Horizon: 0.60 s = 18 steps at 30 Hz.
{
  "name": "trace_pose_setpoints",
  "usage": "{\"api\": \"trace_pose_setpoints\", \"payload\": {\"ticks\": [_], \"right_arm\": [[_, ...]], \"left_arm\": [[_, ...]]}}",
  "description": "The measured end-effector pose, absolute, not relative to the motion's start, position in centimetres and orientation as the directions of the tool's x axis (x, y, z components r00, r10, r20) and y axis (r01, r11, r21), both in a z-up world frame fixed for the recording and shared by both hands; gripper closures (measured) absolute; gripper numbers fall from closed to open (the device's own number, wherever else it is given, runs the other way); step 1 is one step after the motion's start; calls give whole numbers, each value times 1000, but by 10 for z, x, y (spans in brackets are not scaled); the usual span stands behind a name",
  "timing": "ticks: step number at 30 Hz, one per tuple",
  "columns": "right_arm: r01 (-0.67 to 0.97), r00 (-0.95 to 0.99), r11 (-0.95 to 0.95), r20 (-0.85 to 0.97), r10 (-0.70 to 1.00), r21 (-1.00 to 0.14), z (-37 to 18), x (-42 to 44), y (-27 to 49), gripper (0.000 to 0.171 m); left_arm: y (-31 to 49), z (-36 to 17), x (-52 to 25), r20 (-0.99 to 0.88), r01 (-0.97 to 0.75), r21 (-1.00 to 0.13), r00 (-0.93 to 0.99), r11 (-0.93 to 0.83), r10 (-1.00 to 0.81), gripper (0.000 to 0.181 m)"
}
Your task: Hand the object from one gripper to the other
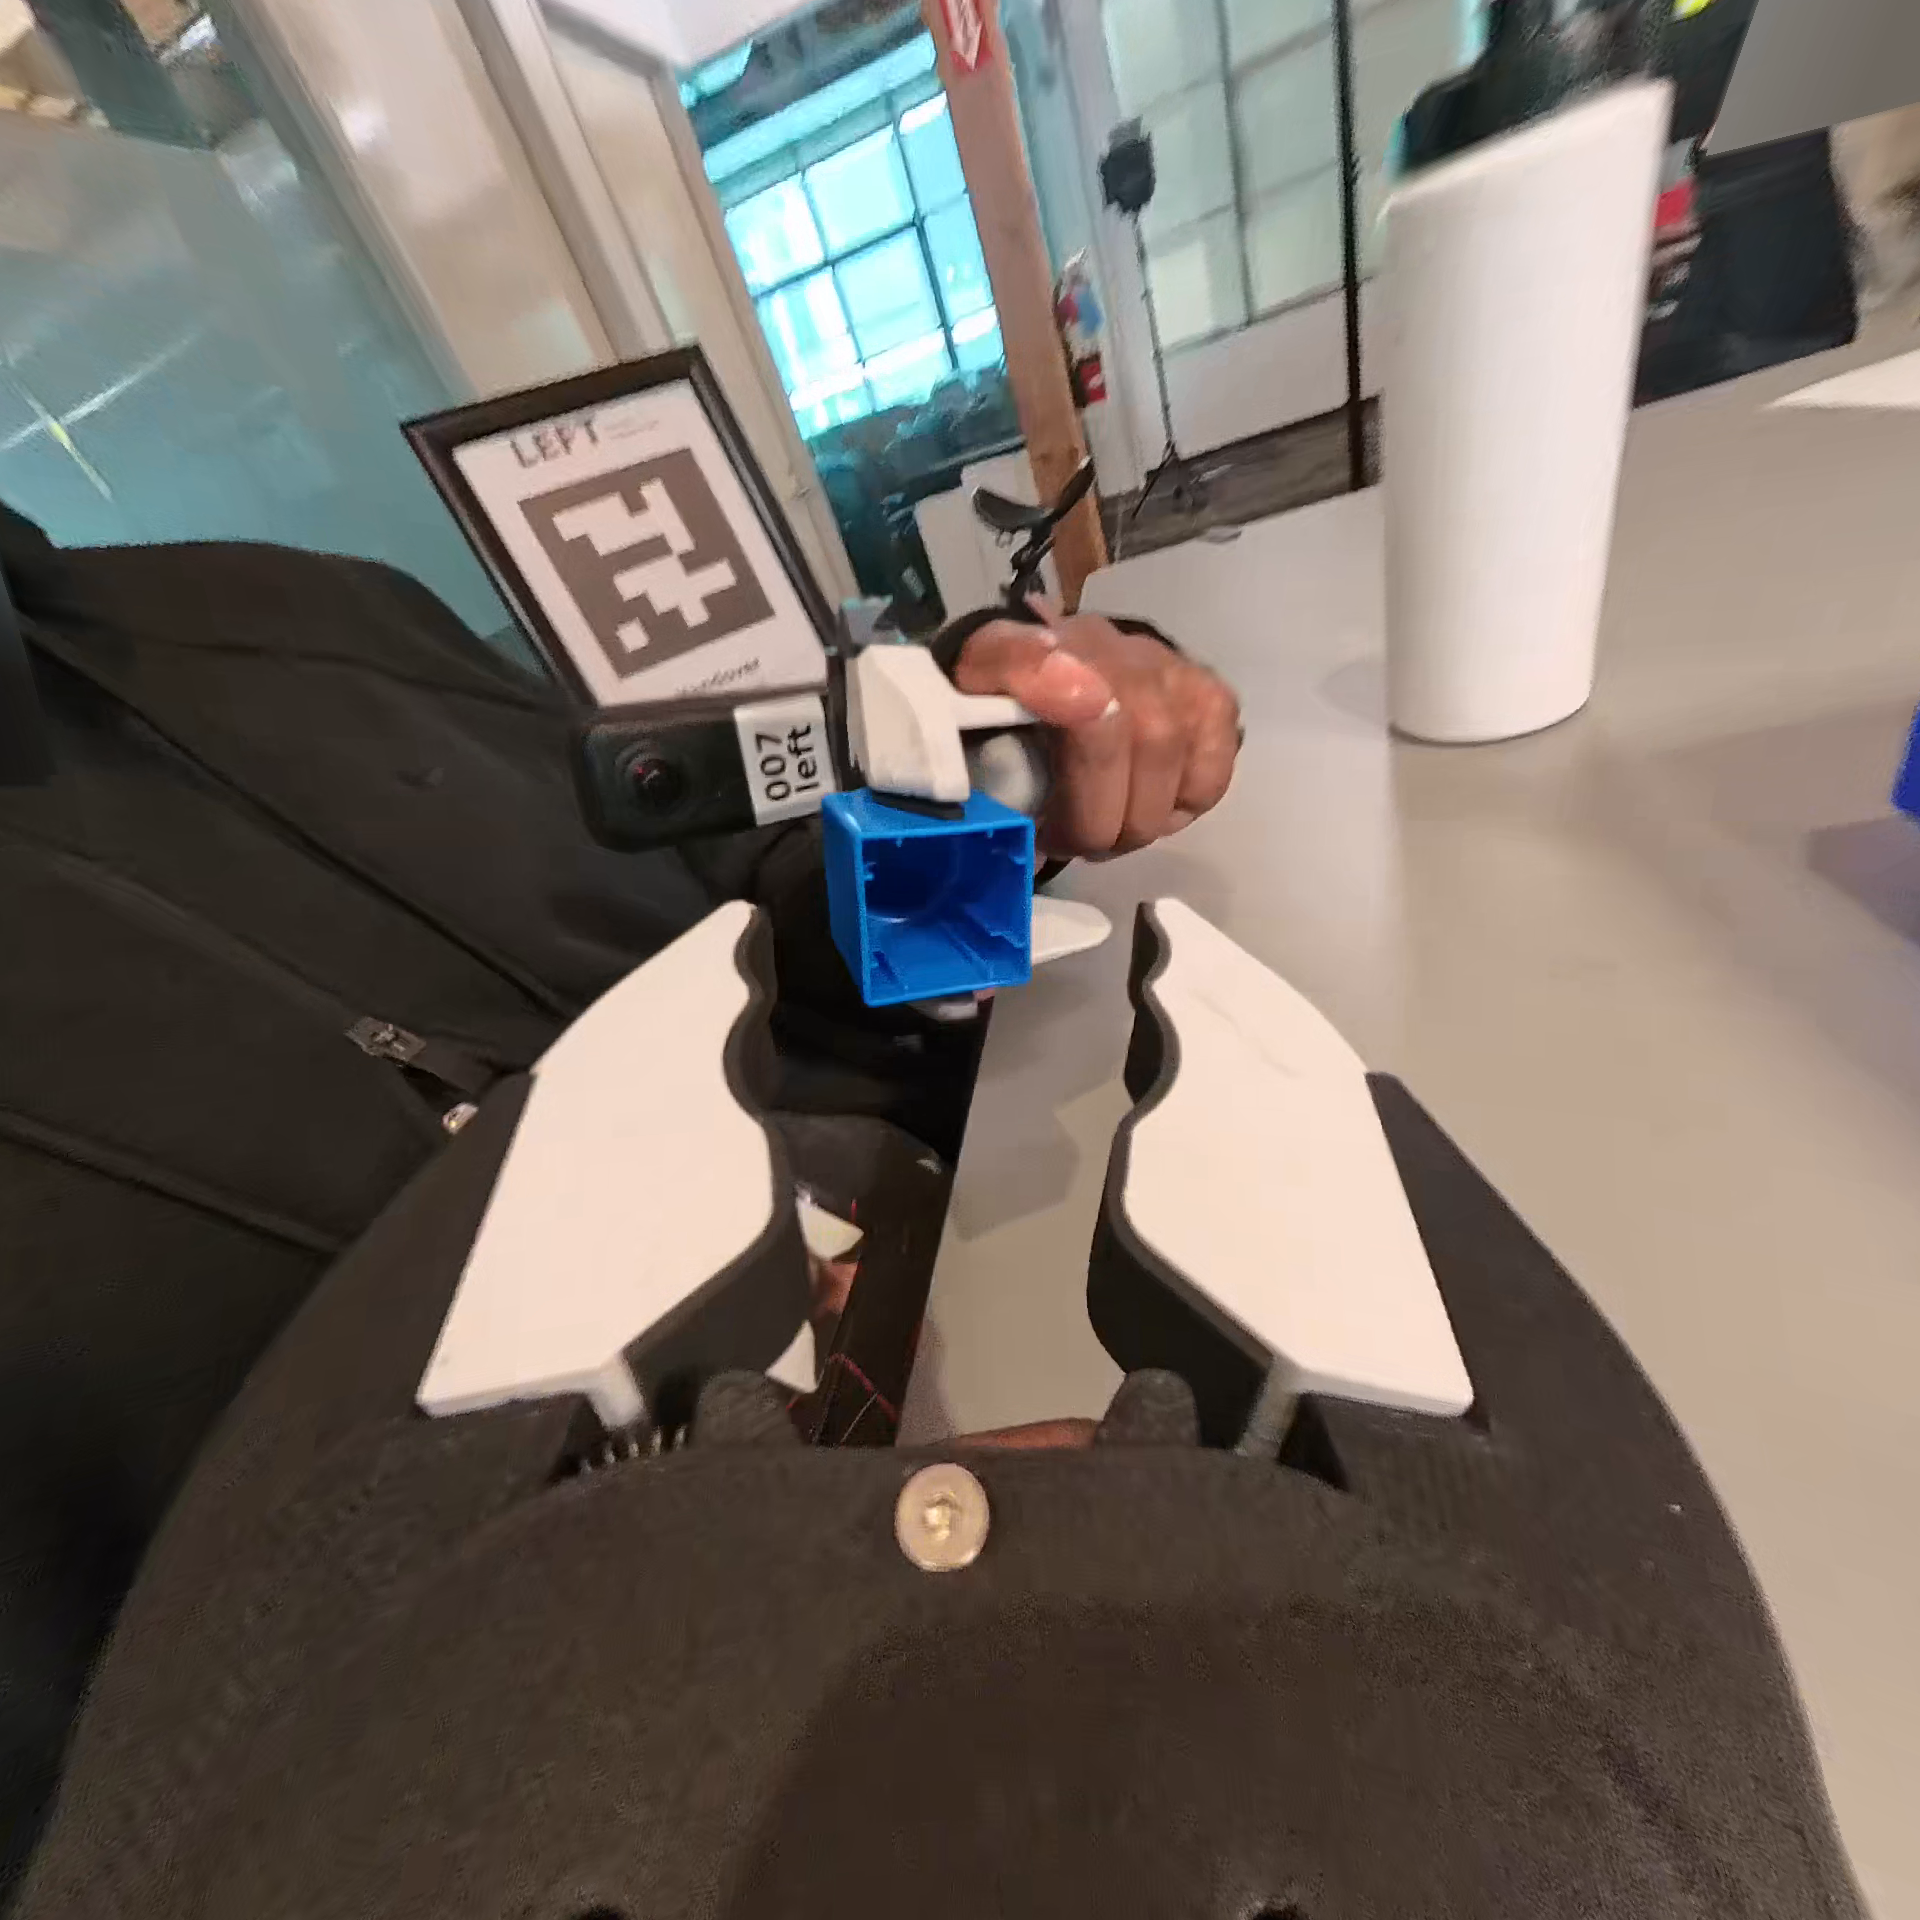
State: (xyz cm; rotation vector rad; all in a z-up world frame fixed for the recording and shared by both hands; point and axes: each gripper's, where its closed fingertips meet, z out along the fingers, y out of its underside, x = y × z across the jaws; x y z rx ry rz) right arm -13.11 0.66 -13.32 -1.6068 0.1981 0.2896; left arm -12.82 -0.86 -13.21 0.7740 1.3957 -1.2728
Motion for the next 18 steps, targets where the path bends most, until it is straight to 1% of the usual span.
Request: {"api": "trace_pose_setpoints", "payload": {"ticks": [2, 5, 7, 12, 14, 18], "right_arm": [[-302, 948, -92, -309, 73, -949, -137, -137, 13, 102], [-332, 936, -107, -342, 86, -937, -139, -139, 21, 110], [-340, 931, -133, -353, 90, -931, -142, -140, 24, 115], [-330, 932, -140, -346, 105, -933, -142, -143, 24, 121], [-321, 933, -142, -338, 120, -936, -142, -146, 24, 130], [-306, 944, -122, -317, 87, -944, -140, -141, 24, 132]], "left_arm": [[-12, -136, -131, -963, 940, -250, -217, 232, -159, 145], [-17, -141, -134, -973, 948, -215, -186, 236, -136, 145], [-18, -139, -137, -970, 949, -223, -192, 222, -150, 144], [-15, -136, -136, -967, 948, -227, -193, 222, -165, 144], [-16, -137, -135, -967, 947, -230, -197, 226, -159, 145], [-15, -137, -130, -958, 933, -269, -233, 239, -170, 144]]}}
